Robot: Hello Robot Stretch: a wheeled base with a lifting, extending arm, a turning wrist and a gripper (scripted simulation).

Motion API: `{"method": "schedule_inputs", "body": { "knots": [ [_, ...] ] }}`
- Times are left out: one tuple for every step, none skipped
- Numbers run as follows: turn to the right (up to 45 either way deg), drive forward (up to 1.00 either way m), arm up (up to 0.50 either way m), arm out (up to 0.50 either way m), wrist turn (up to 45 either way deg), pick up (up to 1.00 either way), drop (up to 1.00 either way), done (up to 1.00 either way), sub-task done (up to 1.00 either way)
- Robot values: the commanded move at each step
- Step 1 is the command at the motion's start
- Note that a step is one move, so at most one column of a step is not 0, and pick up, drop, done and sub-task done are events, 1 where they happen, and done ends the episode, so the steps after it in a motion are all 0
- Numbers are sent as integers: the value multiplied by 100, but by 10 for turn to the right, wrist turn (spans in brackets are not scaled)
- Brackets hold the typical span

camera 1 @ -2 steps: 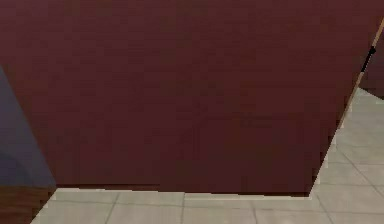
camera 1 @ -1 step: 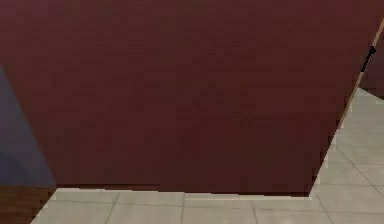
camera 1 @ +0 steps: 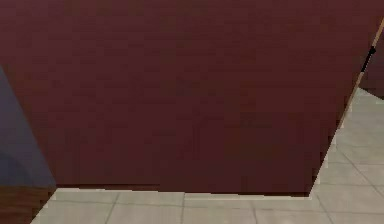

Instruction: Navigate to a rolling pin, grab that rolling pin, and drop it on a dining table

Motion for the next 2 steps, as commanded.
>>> {"method": "schedule_inputs", "body": {
  "knots": [
    [450,0,0,0,0,0,0,0,0],
    [-450,0,0,0,0,0,0,0,0]
  ]
}}
